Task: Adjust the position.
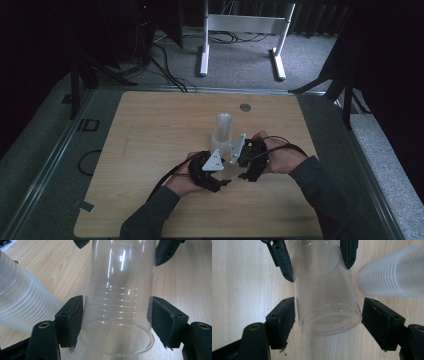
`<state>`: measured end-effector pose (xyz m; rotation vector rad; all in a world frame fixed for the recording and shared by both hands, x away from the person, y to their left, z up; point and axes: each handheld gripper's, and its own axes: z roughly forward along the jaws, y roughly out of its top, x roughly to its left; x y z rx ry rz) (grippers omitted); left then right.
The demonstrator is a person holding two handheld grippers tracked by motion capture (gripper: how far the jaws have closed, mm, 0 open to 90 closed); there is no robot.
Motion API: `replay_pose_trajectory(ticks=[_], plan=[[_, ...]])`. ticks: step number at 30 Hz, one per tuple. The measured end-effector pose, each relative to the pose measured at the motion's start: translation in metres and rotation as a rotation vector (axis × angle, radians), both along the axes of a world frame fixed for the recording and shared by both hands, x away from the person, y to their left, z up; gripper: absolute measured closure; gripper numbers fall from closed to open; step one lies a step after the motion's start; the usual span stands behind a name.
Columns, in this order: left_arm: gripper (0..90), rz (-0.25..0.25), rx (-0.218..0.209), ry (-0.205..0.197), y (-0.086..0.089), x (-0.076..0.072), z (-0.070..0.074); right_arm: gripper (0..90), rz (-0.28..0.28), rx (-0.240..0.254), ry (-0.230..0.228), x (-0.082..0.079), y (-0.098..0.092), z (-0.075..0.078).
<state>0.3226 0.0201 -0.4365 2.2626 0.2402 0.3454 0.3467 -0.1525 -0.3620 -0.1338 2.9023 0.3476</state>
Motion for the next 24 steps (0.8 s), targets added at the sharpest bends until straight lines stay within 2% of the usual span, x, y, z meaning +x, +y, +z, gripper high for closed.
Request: replay_pose_trajectory(ticks=[8, 24], plan=[[30.4, 0.003, -0.002, -0.005, 0.0005, -0.0001, 0.0008, 27.9, 0.007, -0.013, 0.005, 0.001, 0.0017, -0.0036], [30.2, 0.002, 0.003, -0.012, 0.0002, -0.0008, 0.0004, 35.3, 0.007, -0.015, 0.015, 0.0003, 0.0022, -0.0067]])
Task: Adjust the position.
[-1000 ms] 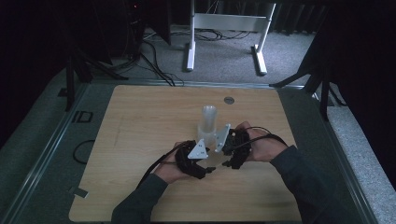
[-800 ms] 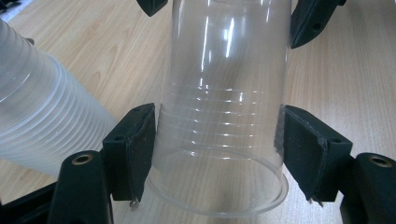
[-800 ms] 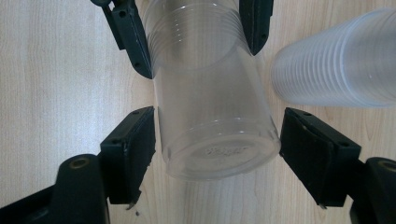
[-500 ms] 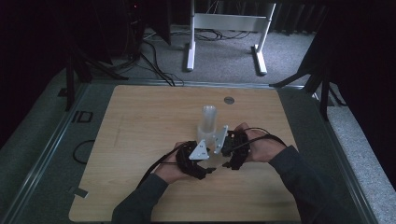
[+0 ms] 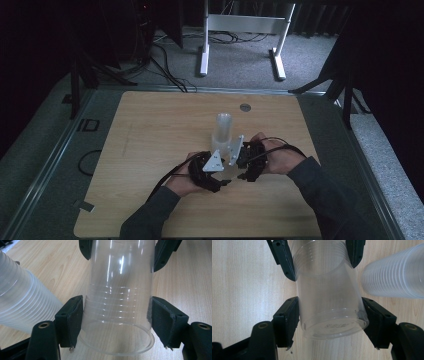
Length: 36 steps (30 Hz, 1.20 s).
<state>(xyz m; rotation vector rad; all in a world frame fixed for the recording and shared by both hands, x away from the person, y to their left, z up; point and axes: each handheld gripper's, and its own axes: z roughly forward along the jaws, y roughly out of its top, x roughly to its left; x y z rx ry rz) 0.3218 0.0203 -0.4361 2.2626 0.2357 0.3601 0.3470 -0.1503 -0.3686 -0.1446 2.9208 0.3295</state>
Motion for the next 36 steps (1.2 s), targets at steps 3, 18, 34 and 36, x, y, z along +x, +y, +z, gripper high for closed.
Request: replay_pose_trajectory(ticks=[3, 18, 34, 36], plan=[[30.0, -0.001, 0.002, -0.004, 0.0003, 0.0001, -0.0002, 36.9, 0.002, 0.002, 0.001, 0.0005, -0.0004, -0.0006], [29.0, 0.005, 0.001, -0.014, 0.0002, -0.0008, -0.0009, 41.1, 0.005, 0.015, 0.0, 0.0008, -0.0029, 0.0003], [31.1, 0.007, 0.02, -0.024, -0.0007, -0.0012, -0.0015, 34.9, -0.001, -0.009, 0.006, 0.0021, -0.0017, -0.0032], [31.1, 0.006, 0.023, -0.022, -0.0009, -0.0011, -0.0016, 34.6, -0.002, -0.011, 0.005, 0.0022, -0.002, -0.0031]])
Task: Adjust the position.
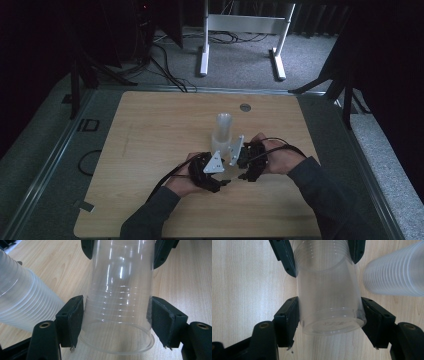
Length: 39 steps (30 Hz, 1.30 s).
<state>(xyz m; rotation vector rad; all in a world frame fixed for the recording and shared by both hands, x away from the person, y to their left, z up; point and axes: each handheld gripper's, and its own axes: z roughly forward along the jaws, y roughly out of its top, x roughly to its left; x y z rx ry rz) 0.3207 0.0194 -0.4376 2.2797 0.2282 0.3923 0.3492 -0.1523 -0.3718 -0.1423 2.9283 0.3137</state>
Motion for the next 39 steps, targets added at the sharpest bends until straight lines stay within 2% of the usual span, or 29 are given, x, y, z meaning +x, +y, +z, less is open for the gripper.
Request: replay_pose_trajectory(ticks=[11, 14, 20, 28, 34, 39], plan=[[31.1, -0.002, 0.005, -0.007, -0.0026, -0.0004, 0.0004, 31.7, 0.006, -0.006, 0.004, -0.0006, 0.0011, 0.0005], [31.0, -0.006, 0.004, -0.01, -0.0023, -0.0006, 0.0018, 36.3, 0.007, -0.015, 0.007, -0.0008, 0.0018, -0.0004], [30.7, -0.006, 0.004, -0.011, -0.0021, -0.0009, 0.0019, 39.5, 0.007, -0.019, 0.006, -0.0005, 0.0017, -0.001], [27.2, 0.006, -0.019, -0.005, -0.0003, -0.0005, 0.0011, 41.1, 0.01, -0.002, 0.0, -0.0003, 0.0003, -0.0004], [18.7, 0.021, -0.045, -0.003, 0.0012, 0.0, 0.0019, 41.2, 0.004, 0.007, 0.003, 0.0001, -0.0011, -0.0002], [15.6, 0.032, -0.071, -0.01, 0.005, -0.0004, 0.0036, 41.1, -0.006, 0.03, 0.006, 0.0008, -0.0045, -0.001]])
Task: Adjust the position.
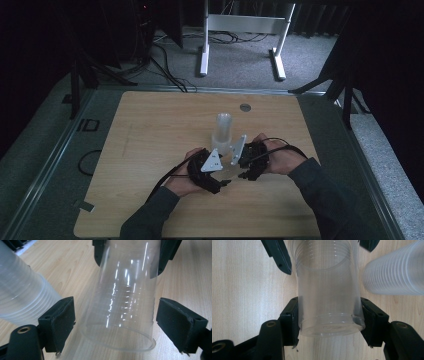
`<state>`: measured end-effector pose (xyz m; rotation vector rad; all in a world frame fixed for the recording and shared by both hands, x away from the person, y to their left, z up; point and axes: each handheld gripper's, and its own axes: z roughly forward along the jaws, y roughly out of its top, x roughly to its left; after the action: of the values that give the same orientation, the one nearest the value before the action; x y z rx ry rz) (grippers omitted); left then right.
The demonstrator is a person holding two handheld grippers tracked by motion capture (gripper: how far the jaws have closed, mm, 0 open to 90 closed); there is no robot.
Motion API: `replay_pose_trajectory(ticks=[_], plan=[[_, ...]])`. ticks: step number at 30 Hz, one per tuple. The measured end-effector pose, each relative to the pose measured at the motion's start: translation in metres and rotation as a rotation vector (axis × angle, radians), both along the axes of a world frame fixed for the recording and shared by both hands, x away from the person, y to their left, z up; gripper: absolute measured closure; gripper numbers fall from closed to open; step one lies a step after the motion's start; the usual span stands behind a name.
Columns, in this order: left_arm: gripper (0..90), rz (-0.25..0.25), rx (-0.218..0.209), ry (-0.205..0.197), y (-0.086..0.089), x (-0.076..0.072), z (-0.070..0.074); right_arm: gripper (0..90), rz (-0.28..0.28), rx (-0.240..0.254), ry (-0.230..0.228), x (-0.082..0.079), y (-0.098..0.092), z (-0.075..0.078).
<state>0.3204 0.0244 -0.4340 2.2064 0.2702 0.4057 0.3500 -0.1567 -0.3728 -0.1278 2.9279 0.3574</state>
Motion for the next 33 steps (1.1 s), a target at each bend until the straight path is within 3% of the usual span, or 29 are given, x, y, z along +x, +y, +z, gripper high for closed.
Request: replay_pose_trajectory(ticks=[8, 12, 19, 24, 33], plan=[[15.6, 0.015, -0.05, -0.002, 0.006, 0.0, 0.004, 41.2, -0.027, 0.042, -0.007, 0.002, -0.008, 0.001], [14.5, 0.041, -0.08, -0.014, 0.011, 0.001, 0.007, 41.1, -0.043, 0.087, -0.013, 0.003, -0.012, 0.004], [14.5, 0.06, -0.153, 0.015, 0.022, 0.004, 0.011, 41.2, -0.062, 0.152, -0.017, 0.004, -0.02, 0.007], [14.5, 0.067, -0.179, 0.022, 0.028, 0.005, 0.013, 41.2, -0.066, 0.205, -0.021, 0.005, -0.023, 0.008], [14.6, 0.073, -0.215, 0.032, 0.037, 0.006, 0.014, 41.1, -0.086, 0.253, -0.019, 0.006, -0.029, 0.008]])
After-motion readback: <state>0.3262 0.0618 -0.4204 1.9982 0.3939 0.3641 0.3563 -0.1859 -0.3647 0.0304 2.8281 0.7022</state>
